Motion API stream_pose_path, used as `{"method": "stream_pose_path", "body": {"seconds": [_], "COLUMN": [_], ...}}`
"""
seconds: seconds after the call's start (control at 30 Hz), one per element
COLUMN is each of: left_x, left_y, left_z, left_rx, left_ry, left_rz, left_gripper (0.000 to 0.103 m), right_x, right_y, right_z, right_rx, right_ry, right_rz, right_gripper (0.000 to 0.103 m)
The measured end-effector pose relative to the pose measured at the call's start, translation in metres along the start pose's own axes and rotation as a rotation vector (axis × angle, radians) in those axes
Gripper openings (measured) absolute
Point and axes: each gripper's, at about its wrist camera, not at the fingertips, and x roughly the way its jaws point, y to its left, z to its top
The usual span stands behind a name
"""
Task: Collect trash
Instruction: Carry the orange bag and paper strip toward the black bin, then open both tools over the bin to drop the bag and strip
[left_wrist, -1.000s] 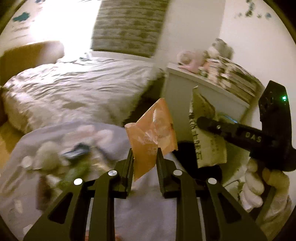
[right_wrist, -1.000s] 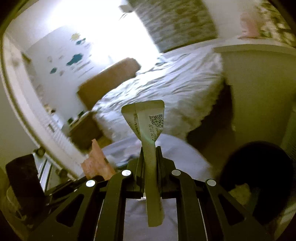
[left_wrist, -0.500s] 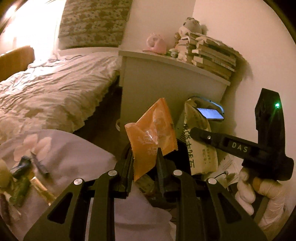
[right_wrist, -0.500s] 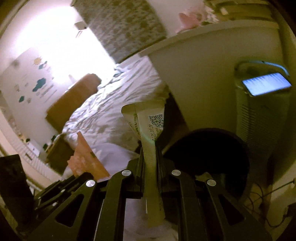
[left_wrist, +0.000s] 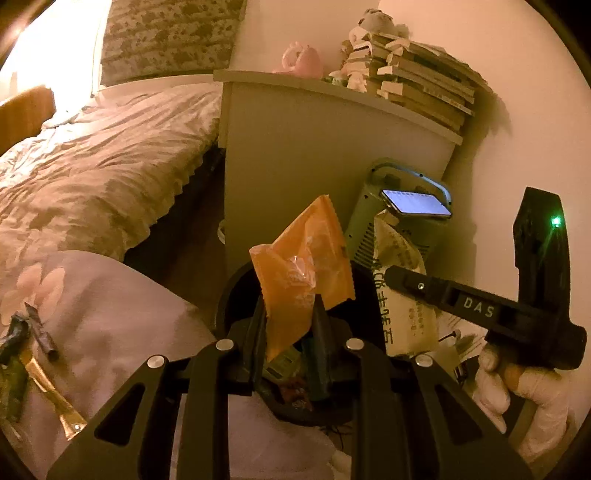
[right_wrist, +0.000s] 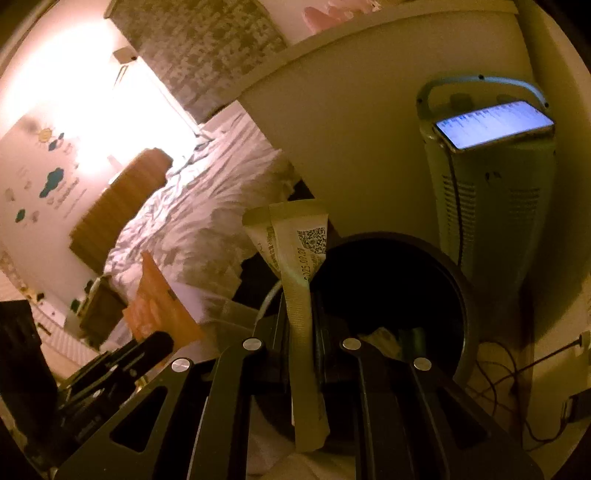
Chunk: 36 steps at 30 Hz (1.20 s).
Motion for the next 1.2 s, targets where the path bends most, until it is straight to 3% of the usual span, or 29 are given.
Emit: {"method": "stream_pose_path", "body": {"seconds": [0.47,0.6,0.67,0.7,0.73,0.77,0.97,1.2], "left_x": [0.016,0.018,0.018,0.017,0.015,0.013,0.000,-0.033], "left_y": [-0.009,-0.011,-0.012,-0.013,-0.013,-0.013,-0.008,0.030], "left_z": [0.002,0.003,0.004,0.004,0.003,0.003,0.002,-0.005], "left_rx": [0.008,0.006,0.009,0.011,0.011,0.013,0.010,-0.050], "left_ry": [0.029,0.035,0.035,0.033,0.025,0.019,-0.003,-0.045], "left_rz": [-0.010,-0.011,-0.004,0.000,0.004,0.006,0.019,0.078], "left_gripper": [0.024,0.030,0.037,0.050,0.061,0.065,0.074,0.074], "right_x": [0.008,0.010,0.008,0.007,0.006,0.004,-0.001,0.009], "right_y": [-0.012,-0.015,-0.016,-0.017,-0.018,-0.019,-0.012,0.022], "right_z": [-0.008,-0.008,-0.007,-0.007,-0.008,-0.008,-0.008,-0.011], "right_rx": [0.033,0.045,0.058,0.067,0.078,0.096,0.097,0.027], "right_ry": [0.023,0.034,0.038,0.038,0.035,0.027,0.011,0.037], "right_rz": [-0.024,-0.028,-0.033,-0.037,-0.036,-0.031,-0.025,0.014], "right_gripper": [0.012,0.013,0.026,0.033,0.049,0.060,0.063,0.063]}}
